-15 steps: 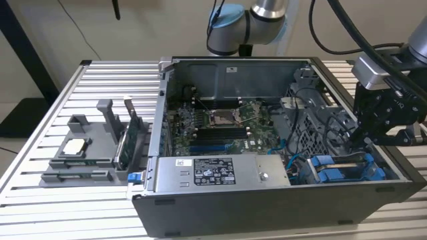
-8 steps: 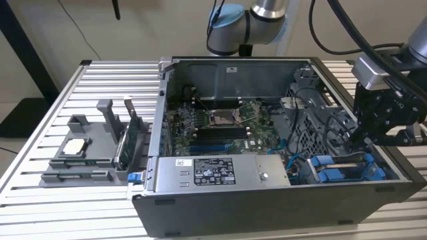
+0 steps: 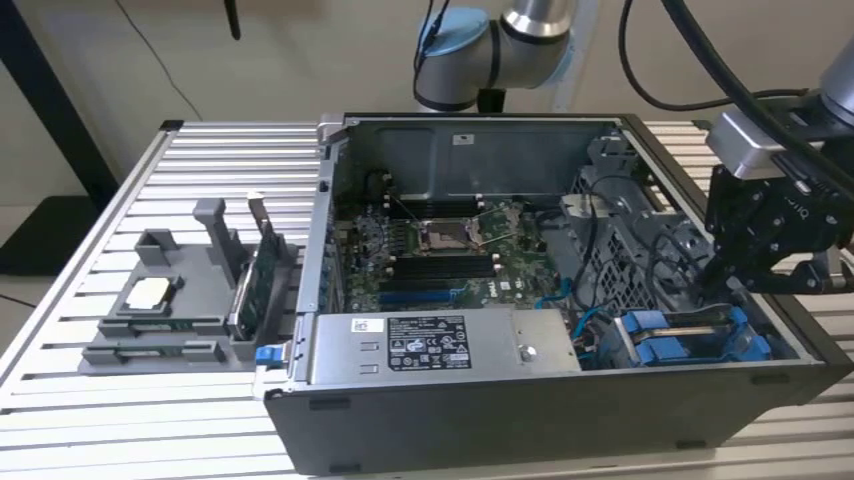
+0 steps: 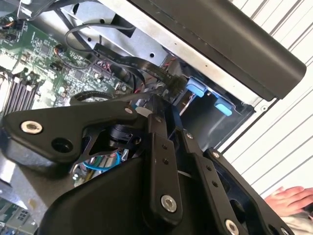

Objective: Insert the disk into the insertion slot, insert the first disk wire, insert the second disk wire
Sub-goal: 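Insert the first disk wire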

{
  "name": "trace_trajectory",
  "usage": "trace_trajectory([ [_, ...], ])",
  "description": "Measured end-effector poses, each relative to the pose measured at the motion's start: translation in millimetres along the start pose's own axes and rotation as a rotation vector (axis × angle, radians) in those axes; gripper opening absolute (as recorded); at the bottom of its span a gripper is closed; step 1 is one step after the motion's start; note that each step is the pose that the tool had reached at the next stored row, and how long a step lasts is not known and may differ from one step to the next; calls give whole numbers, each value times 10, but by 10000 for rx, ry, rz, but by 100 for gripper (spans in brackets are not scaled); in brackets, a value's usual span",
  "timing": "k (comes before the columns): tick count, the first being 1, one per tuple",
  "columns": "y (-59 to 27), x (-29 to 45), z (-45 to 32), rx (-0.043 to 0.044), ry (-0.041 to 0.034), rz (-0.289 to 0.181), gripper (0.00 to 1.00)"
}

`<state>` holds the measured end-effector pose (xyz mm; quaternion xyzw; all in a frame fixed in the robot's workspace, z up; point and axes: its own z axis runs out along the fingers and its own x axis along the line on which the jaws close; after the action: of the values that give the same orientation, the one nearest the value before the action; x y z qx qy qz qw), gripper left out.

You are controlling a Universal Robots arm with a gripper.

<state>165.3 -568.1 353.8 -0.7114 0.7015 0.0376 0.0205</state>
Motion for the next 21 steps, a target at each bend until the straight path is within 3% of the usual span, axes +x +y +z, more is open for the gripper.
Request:
trace_trajectory([
  [2,-11,31,-1,-109,-2,9,19],
  [5,-13,67,4,-155,-2,15,19],
  [16,-17,106,67,-163,-2,15,19],
  [21,-41,108,90,-163,-44,12,19],
])
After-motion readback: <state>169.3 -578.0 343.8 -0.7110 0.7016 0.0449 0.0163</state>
